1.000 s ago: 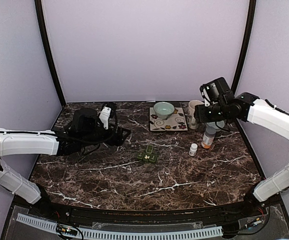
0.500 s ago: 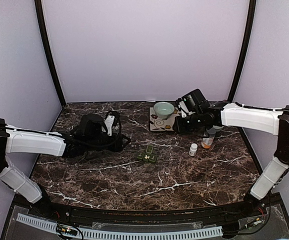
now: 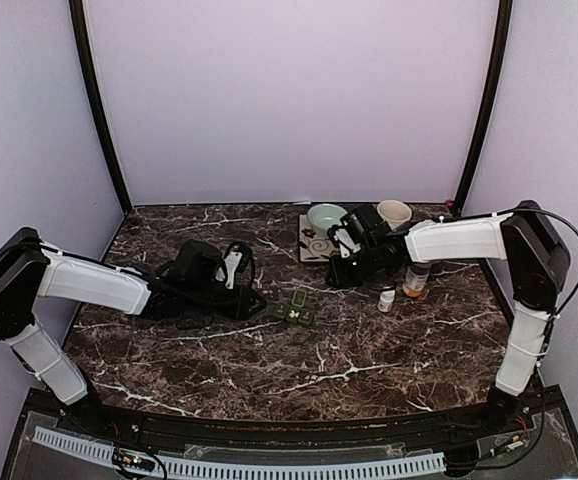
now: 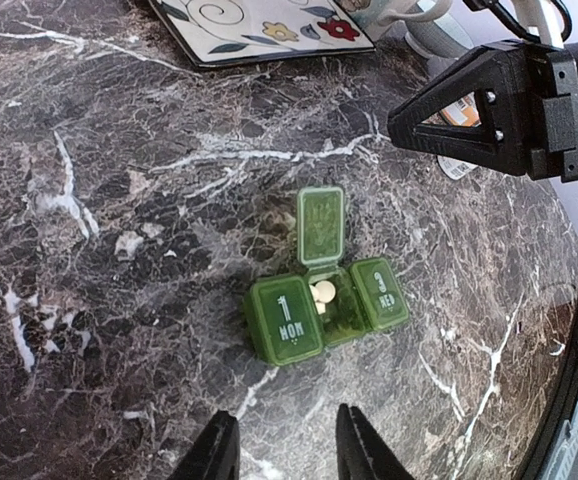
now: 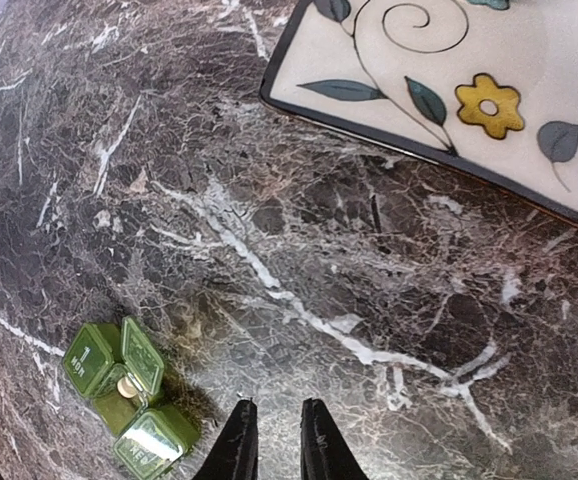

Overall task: Sort the pills into containers
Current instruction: Hold the pill container at the center of the board.

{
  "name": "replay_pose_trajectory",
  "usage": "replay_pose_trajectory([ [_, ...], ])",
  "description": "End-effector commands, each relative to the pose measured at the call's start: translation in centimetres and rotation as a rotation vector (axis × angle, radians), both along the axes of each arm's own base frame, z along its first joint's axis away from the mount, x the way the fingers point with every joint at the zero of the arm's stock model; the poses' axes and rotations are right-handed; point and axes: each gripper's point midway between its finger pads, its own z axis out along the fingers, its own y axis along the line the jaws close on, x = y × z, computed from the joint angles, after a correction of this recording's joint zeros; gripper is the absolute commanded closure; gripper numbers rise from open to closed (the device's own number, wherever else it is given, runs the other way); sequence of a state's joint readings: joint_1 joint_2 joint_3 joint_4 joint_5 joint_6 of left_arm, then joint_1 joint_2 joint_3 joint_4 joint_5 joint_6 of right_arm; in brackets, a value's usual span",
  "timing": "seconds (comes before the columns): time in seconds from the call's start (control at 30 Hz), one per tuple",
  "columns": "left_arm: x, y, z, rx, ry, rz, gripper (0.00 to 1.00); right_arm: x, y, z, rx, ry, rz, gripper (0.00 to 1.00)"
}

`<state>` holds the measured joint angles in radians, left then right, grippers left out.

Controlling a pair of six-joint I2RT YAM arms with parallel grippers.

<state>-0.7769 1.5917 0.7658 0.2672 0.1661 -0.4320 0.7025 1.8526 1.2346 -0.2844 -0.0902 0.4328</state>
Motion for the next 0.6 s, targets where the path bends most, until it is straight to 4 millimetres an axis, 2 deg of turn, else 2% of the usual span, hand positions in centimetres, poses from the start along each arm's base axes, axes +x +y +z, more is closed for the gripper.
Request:
replay_pose_trajectory([
  [0.0, 0.0, -0.6, 0.0, -0.011, 0.027, -0.025, 0.66, 0.8, 2.4, 0.9, 0.071, -0.019, 0.029, 0.83],
  [0.27, -0.1, -1.6, -1.0, -0.009, 0.065, -0.058, 0.66, 0.9, 3.2, -0.8, 0.075, 0.007, 0.046, 0.83],
  [0.57, 0.1, -2.2, -1.9, 0.008, 0.095, -0.080, 0.65, 1.0, 3.9, -1.8, 0.094, 0.026, 0.064, 0.83],
])
